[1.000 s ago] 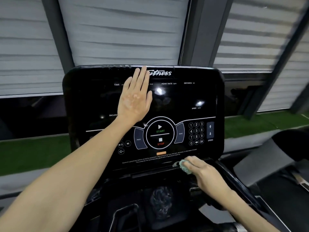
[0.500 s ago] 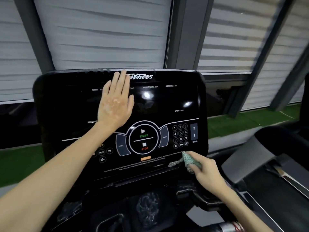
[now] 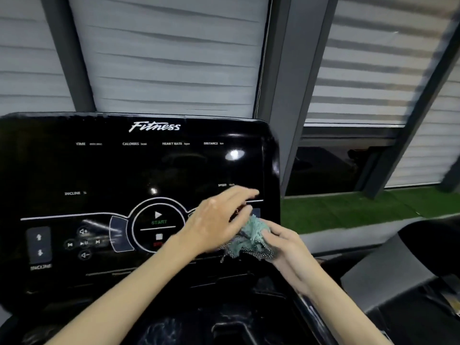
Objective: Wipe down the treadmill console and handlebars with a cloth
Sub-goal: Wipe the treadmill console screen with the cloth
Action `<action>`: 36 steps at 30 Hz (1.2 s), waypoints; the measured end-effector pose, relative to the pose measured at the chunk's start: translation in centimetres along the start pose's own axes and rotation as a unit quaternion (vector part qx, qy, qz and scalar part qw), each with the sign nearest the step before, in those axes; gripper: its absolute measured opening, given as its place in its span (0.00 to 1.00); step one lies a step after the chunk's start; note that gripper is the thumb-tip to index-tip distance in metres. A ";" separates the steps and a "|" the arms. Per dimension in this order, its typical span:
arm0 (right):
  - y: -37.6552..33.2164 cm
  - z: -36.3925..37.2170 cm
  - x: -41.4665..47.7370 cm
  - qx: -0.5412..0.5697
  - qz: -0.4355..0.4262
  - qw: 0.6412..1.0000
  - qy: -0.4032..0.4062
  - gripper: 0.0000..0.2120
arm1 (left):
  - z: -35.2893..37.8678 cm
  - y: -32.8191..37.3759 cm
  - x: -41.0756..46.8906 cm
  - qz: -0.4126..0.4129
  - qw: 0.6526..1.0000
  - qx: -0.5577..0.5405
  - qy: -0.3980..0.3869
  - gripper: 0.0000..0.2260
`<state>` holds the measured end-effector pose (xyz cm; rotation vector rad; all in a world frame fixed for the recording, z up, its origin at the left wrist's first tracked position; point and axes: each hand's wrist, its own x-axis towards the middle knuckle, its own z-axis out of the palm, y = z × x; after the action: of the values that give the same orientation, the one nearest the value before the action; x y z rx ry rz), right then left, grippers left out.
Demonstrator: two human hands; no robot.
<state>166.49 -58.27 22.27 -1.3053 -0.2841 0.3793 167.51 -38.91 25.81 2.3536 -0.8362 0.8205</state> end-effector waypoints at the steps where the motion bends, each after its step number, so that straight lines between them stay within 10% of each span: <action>1: -0.5 -0.5 0.2 0.037 0.002 0.999 -0.010 0.16 | 0.9 0.6 0.0 -0.024 0.998 -0.041 -0.029 0.17; 13: -1.7 -1.6 0.8 0.148 0.061 0.985 -0.061 0.20 | 2.0 2.1 -0.2 -0.182 0.973 -0.116 -0.084 0.13; 22: -1.3 0.6 0.4 -0.001 -0.008 0.999 -0.036 0.16 | 0.0 2.4 -1.0 -0.352 0.909 -0.224 0.010 0.04; 29: -0.9 3.0 1.1 -0.087 -0.036 0.996 0.009 0.20 | -1.6 1.9 -3.5 -0.407 0.856 -0.318 -0.011 0.20; 36: -0.7 5.2 2.5 -0.106 -0.041 0.992 -0.060 0.16 | -3.8 1.5 -5.4 -0.381 0.897 -0.224 0.003 0.09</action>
<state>166.67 -52.80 24.16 -1.4758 -0.4881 0.3660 161.69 -35.46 25.14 1.9900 -0.0300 0.2563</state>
